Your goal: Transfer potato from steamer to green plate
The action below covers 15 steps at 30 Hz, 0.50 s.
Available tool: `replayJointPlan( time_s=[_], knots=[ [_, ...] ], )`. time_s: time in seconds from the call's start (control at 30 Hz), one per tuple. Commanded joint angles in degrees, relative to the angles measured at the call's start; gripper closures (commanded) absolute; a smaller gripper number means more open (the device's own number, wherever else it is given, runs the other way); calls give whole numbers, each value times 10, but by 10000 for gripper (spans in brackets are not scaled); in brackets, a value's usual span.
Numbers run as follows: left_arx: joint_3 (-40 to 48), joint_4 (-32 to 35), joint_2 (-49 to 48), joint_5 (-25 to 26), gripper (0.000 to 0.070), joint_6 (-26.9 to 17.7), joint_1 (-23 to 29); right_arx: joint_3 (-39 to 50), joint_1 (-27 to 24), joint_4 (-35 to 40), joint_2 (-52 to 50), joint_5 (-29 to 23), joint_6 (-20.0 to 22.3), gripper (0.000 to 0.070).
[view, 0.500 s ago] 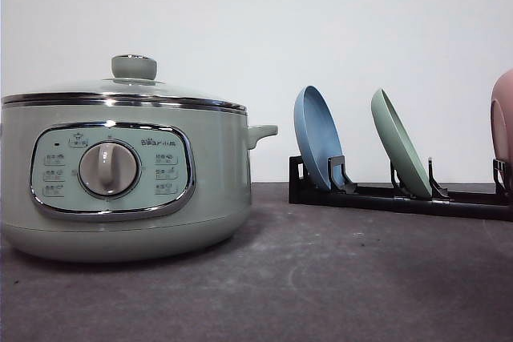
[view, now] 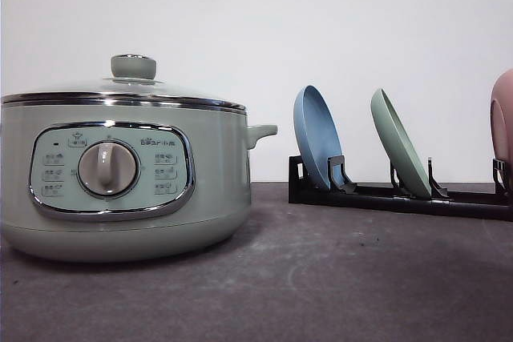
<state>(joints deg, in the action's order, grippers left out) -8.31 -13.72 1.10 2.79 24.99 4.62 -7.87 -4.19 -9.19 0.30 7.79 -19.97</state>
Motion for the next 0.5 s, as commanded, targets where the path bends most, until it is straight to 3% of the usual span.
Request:
replayJointPlan(
  time_s=[0.0,0.23,0.47],
  knots=[
    [-25,-2,9,2,699,4,1,-20,-1,5,0,0,-6,700],
    [-126,-25,71,23,699,-13,1,-116,-1,-4,41,1,2,700],
    [-239,-70,159,87,699,-76,1,-232,-1,-62,125,36,43,700]
  ],
)
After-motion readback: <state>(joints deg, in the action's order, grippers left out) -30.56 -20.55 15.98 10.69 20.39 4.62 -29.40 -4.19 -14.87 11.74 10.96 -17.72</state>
